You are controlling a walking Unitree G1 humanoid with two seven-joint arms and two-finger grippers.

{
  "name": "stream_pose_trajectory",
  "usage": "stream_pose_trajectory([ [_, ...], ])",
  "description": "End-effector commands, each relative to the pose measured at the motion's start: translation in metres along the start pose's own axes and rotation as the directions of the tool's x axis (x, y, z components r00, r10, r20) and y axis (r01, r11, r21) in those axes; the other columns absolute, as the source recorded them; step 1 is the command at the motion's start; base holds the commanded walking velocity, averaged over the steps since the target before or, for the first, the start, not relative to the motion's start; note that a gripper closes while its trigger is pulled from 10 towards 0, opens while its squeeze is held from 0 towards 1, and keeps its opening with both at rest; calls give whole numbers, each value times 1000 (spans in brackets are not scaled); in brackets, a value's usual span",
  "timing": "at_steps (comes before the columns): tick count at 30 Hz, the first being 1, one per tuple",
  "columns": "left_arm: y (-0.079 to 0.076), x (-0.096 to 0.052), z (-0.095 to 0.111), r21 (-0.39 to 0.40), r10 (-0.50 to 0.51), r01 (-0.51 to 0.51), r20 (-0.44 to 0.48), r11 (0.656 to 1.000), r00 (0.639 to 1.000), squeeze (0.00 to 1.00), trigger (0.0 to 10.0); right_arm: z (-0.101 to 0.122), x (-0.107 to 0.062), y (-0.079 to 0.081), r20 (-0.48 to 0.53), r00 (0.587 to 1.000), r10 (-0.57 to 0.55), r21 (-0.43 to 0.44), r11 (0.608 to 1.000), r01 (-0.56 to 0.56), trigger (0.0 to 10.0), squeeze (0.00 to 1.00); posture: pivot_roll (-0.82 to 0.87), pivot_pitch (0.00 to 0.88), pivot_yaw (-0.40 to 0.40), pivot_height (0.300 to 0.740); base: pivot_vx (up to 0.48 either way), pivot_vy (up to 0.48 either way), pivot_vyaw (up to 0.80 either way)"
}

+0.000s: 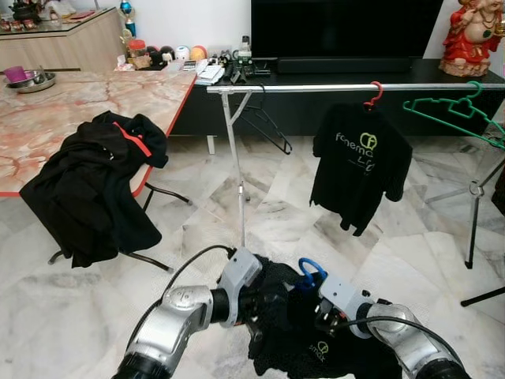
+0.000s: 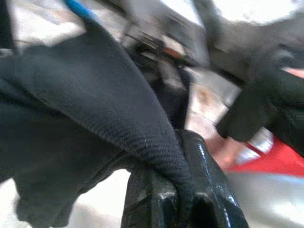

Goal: Hang hanger

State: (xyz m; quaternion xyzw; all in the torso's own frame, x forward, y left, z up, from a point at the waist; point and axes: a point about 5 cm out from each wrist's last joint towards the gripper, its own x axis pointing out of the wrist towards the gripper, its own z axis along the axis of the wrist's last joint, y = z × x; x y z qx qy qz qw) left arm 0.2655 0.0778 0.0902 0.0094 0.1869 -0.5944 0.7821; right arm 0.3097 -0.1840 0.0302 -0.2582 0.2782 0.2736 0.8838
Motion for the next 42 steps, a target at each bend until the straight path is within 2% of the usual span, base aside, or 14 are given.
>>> stream_pose_trajectory([
  [1, -10, 3, 14, 37, -72, 70, 35, 997, 997, 1000, 10000, 16, 1, -10, 84, 994, -74, 82, 994, 68, 0, 0, 41, 15, 11, 740, 0, 0, 0],
  [7, -9, 0, 10, 73, -70, 70, -11, 995, 997, 1000, 10000, 23, 1, -21, 117, 977, -178, 140, 977, 162, 0, 0, 38, 5, 7, 740, 0, 0, 0],
  [12, -12, 0, 11, 71, -86, 86, -8, 994, 996, 1000, 10000, 25, 1, -20, 148, 973, -179, 154, 976, 156, 0, 0, 39, 2, 6, 740, 0, 0, 0],
  [13, -8, -1, 10, 91, -41, 42, -20, 995, 999, 1000, 10000, 24, 2, -13, 174, 980, -100, 138, 988, 76, 0, 0, 39, 0, 4, 740, 0, 0, 0],
  [17, -5, -4, 9, 96, -20, 22, -26, 995, 999, 1000, 10000, 20, 1, -9, 169, 985, -41, 87, 996, 27, 0, 0, 40, 0, 3, 740, 0, 0, 0],
  [18, -5, -9, 7, 104, -26, 32, -51, 994, 998, 1000, 10000, 9, -3, -6, 143, 988, 50, 1, 999, -51, 0, 0, 41, 0, 0, 740, 0, 0, 0],
  [21, -4, -12, 4, 123, -18, 28, -82, 992, 997, 1000, 10000, -6, -9, -5, 79, 986, 147, -73, 987, -141, 0, 0, 35, 0, 1, 740, 0, 0, 0],
  [23, -2, -12, 0, 140, -9, 24, -109, 990, 994, 1000, 10000, -20, -14, 2, 13, 965, 263, -143, 955, -258, 0, 0, 36, 0, 0, 740, 0, 0, 0],
  [25, -2, -12, -1, 144, -9, 26, -116, 989, 993, 1000, 10000, -23, -15, 4, -2, 957, 290, -152, 946, -287, 0, 0, 36, 0, 0, 740, 0, 0, 0],
  [29, 1, -10, -6, 173, 8, 20, -159, 985, 987, 1000, 10000, -32, -23, 13, -49, 892, 449, -218, 867, -448, 0, 0, 41, 0, -5, 740, 0, 0, 0],
  [32, 5, -9, -12, 201, 26, 17, -213, 980, 977, 1000, 10000, -32, -25, 17, -62, 862, 503, -249, 829, -501, 0, 0, 44, 0, -5, 740, 0, 0, 0],
  [40, 7, -7, -21, 216, 19, 42, -273, 976, 962, 1000, 10000, -17, -23, 19, 11, 828, 561, -262, 801, -539, 0, 0, 47, 5, -7, 740, 0, 0, 0],
  [41, 10, -6, -22, 219, 37, 24, -270, 975, 962, 361, 10000, -15, -23, 21, 13, 819, 573, -278, 789, -548, 0, 0, 48, 8, -7, 740, 0, 0, 0],
  [42, 12, -4, -23, 212, 41, 16, -260, 977, 965, 0, 10000, -13, -22, 23, 11, 810, 587, -296, 775, -558, 0, 0, 46, 11, -9, 740, 0, 0, 0],
])
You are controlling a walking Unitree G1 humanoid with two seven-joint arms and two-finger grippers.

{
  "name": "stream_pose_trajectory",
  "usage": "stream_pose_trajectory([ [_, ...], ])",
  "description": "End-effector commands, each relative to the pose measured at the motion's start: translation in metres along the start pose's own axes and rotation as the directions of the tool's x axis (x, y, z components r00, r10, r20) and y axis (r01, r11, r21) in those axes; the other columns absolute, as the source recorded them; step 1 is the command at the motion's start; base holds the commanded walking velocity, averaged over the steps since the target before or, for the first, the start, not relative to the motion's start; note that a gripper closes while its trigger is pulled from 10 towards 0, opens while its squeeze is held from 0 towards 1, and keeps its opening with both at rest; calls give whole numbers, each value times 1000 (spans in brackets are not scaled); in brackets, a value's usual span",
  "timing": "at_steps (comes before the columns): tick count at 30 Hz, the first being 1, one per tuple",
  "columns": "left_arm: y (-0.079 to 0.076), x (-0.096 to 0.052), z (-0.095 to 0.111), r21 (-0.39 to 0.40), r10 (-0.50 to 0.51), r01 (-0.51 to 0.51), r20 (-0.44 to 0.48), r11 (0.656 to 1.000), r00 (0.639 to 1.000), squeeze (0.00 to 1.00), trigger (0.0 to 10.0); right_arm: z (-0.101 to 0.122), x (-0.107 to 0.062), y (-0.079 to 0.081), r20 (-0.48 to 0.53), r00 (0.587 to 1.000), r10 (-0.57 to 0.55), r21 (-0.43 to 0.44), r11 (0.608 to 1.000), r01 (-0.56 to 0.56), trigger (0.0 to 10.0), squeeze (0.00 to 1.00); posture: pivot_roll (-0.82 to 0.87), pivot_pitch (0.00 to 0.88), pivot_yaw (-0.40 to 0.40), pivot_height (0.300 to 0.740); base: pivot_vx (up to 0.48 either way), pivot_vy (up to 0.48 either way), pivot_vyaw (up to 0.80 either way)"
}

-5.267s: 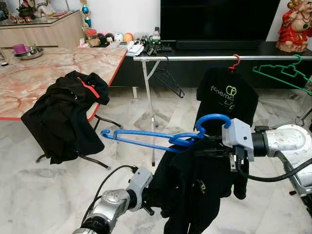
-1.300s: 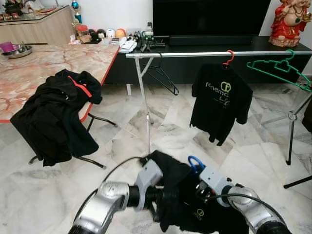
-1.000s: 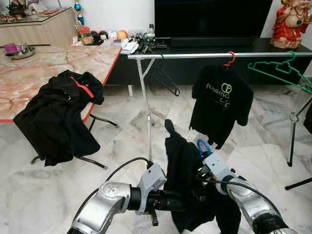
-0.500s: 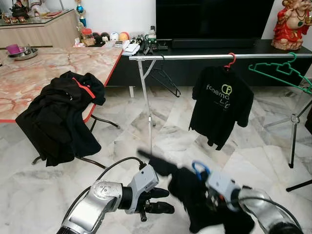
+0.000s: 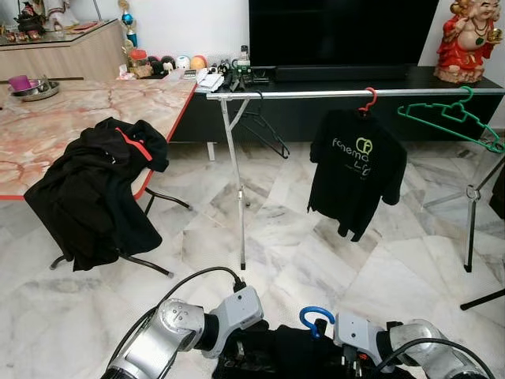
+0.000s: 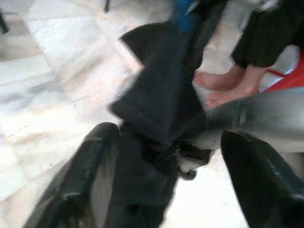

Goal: Hang hanger

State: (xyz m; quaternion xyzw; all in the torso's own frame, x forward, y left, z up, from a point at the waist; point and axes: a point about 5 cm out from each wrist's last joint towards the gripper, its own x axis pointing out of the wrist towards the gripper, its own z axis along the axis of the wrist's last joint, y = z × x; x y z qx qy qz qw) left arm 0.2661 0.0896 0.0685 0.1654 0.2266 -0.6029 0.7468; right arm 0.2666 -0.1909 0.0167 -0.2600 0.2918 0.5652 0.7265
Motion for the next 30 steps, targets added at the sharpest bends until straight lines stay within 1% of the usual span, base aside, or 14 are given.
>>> stream_pose_trajectory([
  [1, 4, 1, -1, 8, 13, -13, 0, 1000, 1000, 0, 10000, 16, 0, -6, 52, 999, 16, -74, 997, -12, 0, 0, 45, 13, -9, 740, 0, 0, 0],
  [4, 8, 3, 0, 0, 25, -25, 6, 1000, 1000, 0, 10000, 20, 1, -3, 73, 995, 61, -93, 994, -54, 0, 0, 41, 19, -9, 740, 0, 0, 0],
  [6, 9, 4, 0, 1, 31, -31, 6, 1000, 1000, 0, 10000, 21, 1, -2, 77, 995, 69, -97, 993, -61, 0, 0, 41, 19, -9, 740, 0, 0, 0],
  [9, 13, 9, -1, -47, 25, -24, 25, 999, 999, 0, 10000, 27, 6, 0, 96, 991, 91, -115, 990, -80, 0, 0, 45, 24, -11, 740, 0, 0, 0],
  [13, 13, 10, -2, -50, 0, 1, 20, 999, 1000, 0, 10000, 31, 7, -2, 111, 990, 87, -120, 990, -74, 0, 0, 43, 27, -10, 740, 0, 0, 0],
  [15, 13, 12, -3, -70, -26, 28, 28, 997, 999, 0, 10000, 36, 6, -6, 130, 989, 73, -132, 990, -55, 0, 0, 44, 30, -9, 740, 0, 0, 0],
  [17, 14, 14, -4, -85, -38, 41, 34, 996, 999, 0, 10000, 39, 6, -7, 138, 988, 72, -138, 989, -53, 0, 0, 45, 31, -8, 740, 0, 0, 0],
  [19, 14, 14, -4, -90, -45, 48, 35, 995, 998, 0, 10000, 44, 6, -9, 156, 985, 76, -146, 988, -53, 0, 0, 44, 33, -8, 740, 0, 0, 0],
  [26, 15, 15, -5, -114, -62, 67, 46, 991, 997, 0, 10000, 51, 4, -14, 178, 982, 63, -154, 987, -35, 0, 0, 40, 36, -3, 740, 0, 0, 0],
  [27, 15, 15, -5, -112, -64, 69, 48, 991, 997, 0, 4353, 52, 3, -14, 188, 980, 63, -152, 988, -34, 0, 0, 40, 37, -3, 740, 0, 0, 0],
  [28, 15, 15, -5, -113, -65, 70, 49, 991, 997, 0, 0, 52, 3, -15, 191, 980, 63, -151, 988, -34, 0, 0, 40, 37, -3, 740, 0, 0, 0],
  [30, 16, 15, -5, -113, -66, 71, 52, 991, 997, 0, 0, 52, 2, -15, 193, 979, 61, -148, 989, -32, 0, 0, 39, 38, -3, 740, 0, 0, 0],
])
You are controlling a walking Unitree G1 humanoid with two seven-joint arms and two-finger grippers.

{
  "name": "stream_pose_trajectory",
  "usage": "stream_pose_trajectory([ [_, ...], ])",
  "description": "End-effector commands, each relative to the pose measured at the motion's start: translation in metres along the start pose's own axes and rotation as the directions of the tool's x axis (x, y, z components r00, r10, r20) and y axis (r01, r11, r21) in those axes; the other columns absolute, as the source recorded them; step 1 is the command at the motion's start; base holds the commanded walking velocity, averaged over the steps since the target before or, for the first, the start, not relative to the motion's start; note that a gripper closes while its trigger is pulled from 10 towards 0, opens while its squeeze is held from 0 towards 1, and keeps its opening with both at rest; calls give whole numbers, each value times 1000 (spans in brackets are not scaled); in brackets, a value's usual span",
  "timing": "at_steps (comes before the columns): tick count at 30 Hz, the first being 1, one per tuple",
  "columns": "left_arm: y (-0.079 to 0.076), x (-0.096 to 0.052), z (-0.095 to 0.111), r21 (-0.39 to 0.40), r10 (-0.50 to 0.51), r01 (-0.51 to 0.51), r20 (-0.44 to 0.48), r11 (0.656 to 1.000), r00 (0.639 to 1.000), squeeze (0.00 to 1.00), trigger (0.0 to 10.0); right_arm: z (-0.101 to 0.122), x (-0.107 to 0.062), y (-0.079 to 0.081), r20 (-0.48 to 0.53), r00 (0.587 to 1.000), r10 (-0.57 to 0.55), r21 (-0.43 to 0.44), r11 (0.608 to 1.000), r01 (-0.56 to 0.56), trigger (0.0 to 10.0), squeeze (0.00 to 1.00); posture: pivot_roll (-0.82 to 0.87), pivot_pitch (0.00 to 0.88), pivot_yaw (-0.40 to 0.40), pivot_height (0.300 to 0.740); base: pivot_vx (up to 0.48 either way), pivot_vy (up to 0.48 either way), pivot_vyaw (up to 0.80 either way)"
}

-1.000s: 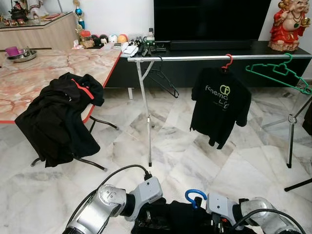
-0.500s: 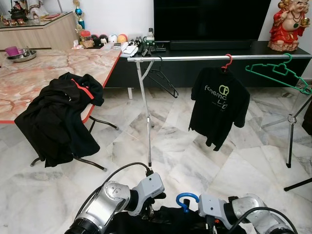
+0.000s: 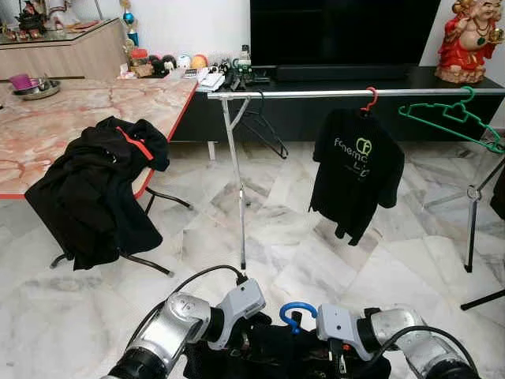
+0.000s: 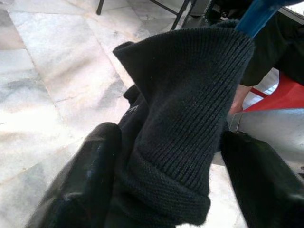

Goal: Hang hanger

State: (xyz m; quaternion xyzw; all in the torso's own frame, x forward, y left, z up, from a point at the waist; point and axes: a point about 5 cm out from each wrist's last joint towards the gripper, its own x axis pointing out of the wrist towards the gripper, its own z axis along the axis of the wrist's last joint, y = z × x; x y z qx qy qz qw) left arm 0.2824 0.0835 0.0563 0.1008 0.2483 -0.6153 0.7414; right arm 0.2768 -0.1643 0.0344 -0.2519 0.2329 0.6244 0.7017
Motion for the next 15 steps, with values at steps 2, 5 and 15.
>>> stream_pose_trajectory([
  [2, 1, 1, 0, -2, -9, 9, 2, 1000, 1000, 0, 0, 19, -5, -13, 87, 995, -47, -43, 998, 51, 0, 0, 39, 41, -3, 740, 0, 0, 0],
  [5, 1, 0, 0, -4, -13, 13, 3, 1000, 1000, 0, 0, 19, -7, -15, 90, 994, -56, -42, 997, 60, 0, 0, 38, 42, -2, 740, 0, 0, 0],
  [15, 1, 1, 0, -6, -34, 34, -13, 999, 999, 0, 0, 24, -8, -19, 95, 993, -72, -41, 996, 76, 0, 0, 39, 45, 0, 740, 0, 0, 0],
])
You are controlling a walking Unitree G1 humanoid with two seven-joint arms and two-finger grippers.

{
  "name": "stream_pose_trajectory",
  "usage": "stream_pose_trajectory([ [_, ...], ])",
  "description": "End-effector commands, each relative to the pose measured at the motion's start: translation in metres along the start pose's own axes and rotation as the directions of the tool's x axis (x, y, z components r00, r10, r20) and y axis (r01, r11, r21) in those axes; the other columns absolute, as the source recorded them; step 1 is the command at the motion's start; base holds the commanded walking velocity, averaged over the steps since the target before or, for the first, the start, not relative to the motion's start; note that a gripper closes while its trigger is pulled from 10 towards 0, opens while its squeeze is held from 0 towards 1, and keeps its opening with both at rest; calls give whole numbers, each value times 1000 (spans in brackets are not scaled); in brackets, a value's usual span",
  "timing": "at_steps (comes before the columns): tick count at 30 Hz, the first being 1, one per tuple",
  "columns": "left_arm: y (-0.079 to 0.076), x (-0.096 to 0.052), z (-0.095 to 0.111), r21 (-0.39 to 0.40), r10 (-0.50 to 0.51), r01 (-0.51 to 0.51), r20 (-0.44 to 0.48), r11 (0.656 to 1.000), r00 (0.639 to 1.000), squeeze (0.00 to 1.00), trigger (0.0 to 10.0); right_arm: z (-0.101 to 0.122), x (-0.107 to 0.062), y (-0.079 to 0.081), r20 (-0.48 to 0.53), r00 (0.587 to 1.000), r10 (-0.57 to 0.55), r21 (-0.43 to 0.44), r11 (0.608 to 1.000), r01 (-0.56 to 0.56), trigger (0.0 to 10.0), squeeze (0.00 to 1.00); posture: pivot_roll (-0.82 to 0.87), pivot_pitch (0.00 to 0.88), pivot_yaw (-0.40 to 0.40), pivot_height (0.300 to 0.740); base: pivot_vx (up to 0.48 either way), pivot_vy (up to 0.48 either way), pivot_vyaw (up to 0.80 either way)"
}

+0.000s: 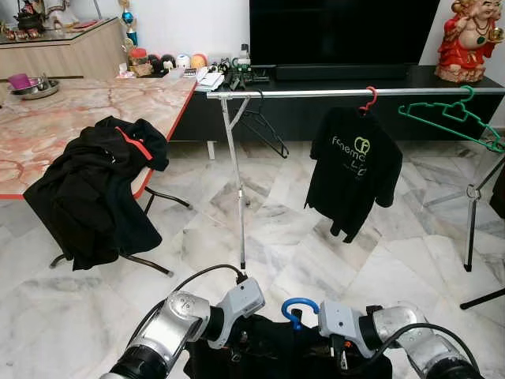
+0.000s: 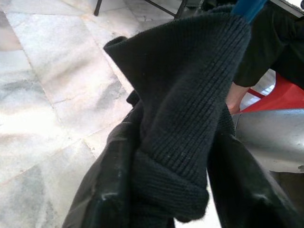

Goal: Hang hanger

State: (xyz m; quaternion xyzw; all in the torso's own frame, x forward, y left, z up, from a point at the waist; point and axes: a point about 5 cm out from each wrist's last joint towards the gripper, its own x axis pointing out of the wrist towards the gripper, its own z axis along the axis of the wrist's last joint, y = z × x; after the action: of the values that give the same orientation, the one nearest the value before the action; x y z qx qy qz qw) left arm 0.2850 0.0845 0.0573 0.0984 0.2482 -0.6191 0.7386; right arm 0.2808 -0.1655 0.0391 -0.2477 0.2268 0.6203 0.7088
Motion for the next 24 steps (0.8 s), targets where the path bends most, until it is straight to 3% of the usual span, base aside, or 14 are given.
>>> stream_pose_trajectory([
  [1, -1, 2, -1, -5, -24, 24, -16, 1000, 1000, 0, 0, 21, -4, -15, 81, 995, -56, -45, 997, 60, 0, 0, 39, 45, 0, 740, 0, 0, 0],
  [24, -2, 2, -2, 11, -41, 42, -36, 999, 998, 0, 0, 24, -5, -20, 80, 994, -75, -45, 996, 79, 0, 0, 38, 37, 5, 740, 0, 0, 0],
])
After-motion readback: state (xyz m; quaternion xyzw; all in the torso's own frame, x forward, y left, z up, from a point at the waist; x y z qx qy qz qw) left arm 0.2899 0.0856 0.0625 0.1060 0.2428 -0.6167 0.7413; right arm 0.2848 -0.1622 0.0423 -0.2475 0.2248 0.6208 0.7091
